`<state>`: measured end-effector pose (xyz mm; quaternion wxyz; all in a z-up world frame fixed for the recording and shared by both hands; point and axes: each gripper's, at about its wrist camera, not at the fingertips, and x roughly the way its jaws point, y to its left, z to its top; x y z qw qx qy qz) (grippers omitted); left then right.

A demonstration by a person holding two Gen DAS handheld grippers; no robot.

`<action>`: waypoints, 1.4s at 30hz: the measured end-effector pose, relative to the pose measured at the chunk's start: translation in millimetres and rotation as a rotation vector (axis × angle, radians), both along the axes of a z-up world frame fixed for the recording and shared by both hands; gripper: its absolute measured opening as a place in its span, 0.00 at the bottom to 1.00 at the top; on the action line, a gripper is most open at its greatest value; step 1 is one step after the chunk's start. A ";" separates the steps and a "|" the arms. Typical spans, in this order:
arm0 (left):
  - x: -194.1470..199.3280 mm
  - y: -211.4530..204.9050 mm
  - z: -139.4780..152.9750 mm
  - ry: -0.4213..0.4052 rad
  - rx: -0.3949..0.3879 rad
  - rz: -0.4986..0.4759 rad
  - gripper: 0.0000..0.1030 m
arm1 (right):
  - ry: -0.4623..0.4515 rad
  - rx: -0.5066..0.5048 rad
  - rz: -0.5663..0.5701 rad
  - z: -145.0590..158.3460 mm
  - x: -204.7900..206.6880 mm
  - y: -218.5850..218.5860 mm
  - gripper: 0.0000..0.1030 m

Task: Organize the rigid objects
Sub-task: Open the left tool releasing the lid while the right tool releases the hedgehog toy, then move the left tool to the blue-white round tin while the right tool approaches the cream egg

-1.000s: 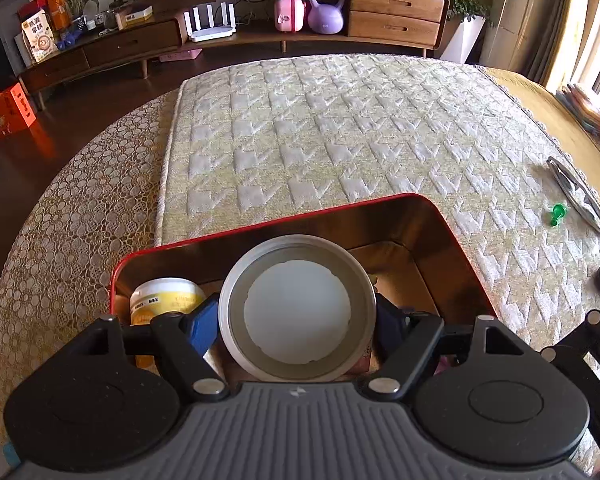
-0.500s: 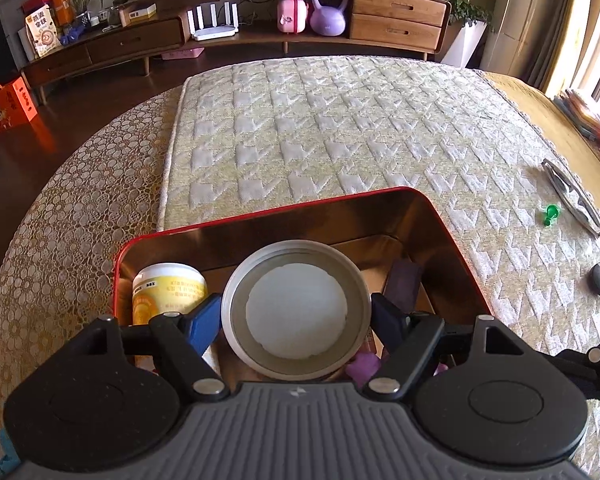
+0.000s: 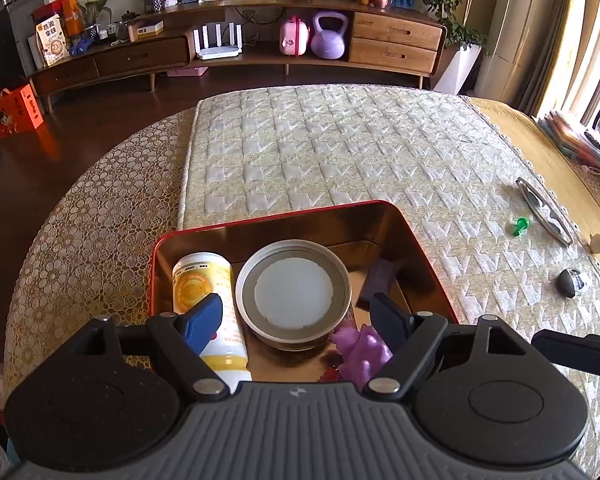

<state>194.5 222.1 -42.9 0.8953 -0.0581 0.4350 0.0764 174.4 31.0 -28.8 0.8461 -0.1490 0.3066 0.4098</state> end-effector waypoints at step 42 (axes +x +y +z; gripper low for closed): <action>-7.3 -212.2 9.6 -0.127 -0.099 -0.253 0.82 | 0.015 0.091 -0.484 -6.1 54.6 -265.8 1.00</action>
